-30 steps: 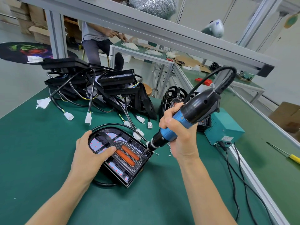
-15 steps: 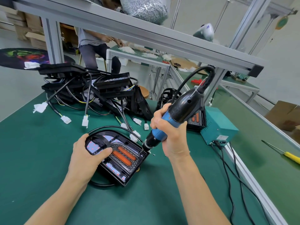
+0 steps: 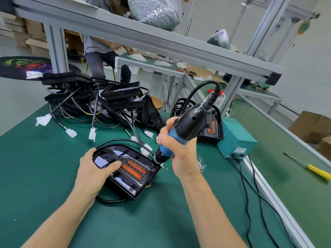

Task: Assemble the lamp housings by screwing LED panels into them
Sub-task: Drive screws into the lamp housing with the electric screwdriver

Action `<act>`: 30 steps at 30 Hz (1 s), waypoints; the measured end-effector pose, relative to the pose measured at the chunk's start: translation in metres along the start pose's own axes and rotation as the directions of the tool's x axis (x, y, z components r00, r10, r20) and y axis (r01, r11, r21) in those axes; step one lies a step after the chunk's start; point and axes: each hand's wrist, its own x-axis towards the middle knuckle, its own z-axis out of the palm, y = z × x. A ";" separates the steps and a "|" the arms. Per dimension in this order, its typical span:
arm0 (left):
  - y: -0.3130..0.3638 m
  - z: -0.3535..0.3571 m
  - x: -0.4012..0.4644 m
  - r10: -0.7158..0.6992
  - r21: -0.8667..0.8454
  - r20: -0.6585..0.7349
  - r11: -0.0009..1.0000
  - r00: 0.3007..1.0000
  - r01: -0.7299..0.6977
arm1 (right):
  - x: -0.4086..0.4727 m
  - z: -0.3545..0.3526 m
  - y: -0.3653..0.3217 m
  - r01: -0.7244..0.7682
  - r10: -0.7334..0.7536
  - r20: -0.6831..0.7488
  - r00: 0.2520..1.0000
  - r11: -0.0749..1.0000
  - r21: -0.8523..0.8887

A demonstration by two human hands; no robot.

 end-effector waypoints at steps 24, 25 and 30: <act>0.003 -0.004 -0.024 0.121 0.789 0.008 0.609 0.993 -0.080 | -0.012 -0.083 -0.048 0.311 -0.206 -0.622 0.756 0.948 0.064; 0.011 -0.004 -0.023 0.192 0.783 -0.002 0.611 0.981 -0.118 | -0.014 -0.085 -0.048 0.312 -0.213 -0.627 0.749 0.949 0.050; 0.062 0.033 -0.003 0.491 0.599 0.268 0.590 0.829 -0.542 | -0.017 -0.089 -0.044 0.317 -0.221 -0.664 0.715 0.948 0.027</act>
